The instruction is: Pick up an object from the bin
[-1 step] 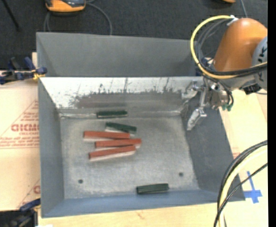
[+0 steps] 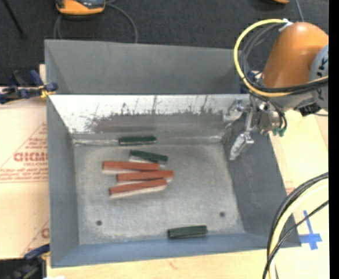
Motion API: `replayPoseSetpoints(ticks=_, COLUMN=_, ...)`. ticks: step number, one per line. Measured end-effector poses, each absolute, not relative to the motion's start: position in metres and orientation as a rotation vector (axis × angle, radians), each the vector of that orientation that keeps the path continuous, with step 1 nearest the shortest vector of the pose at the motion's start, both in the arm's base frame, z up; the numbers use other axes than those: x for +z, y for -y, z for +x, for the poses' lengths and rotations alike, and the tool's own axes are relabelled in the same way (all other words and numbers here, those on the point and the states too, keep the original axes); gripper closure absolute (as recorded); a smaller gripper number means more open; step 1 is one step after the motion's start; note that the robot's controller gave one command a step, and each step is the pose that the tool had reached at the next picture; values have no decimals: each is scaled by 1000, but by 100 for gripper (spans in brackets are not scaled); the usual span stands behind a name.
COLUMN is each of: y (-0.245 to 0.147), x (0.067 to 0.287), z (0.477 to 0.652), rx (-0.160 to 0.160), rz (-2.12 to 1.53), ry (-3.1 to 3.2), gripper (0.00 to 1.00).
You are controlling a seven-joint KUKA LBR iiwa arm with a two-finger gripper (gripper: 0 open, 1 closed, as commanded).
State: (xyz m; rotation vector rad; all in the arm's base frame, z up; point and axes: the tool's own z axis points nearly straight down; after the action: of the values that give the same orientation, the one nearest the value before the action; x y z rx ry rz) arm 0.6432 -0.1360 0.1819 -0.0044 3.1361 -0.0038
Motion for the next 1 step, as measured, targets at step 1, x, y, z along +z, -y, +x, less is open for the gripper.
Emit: replayPoseSetpoints(ticks=1, y=55, x=80, z=652, rx=0, rz=129, ry=-3130, gripper=100)
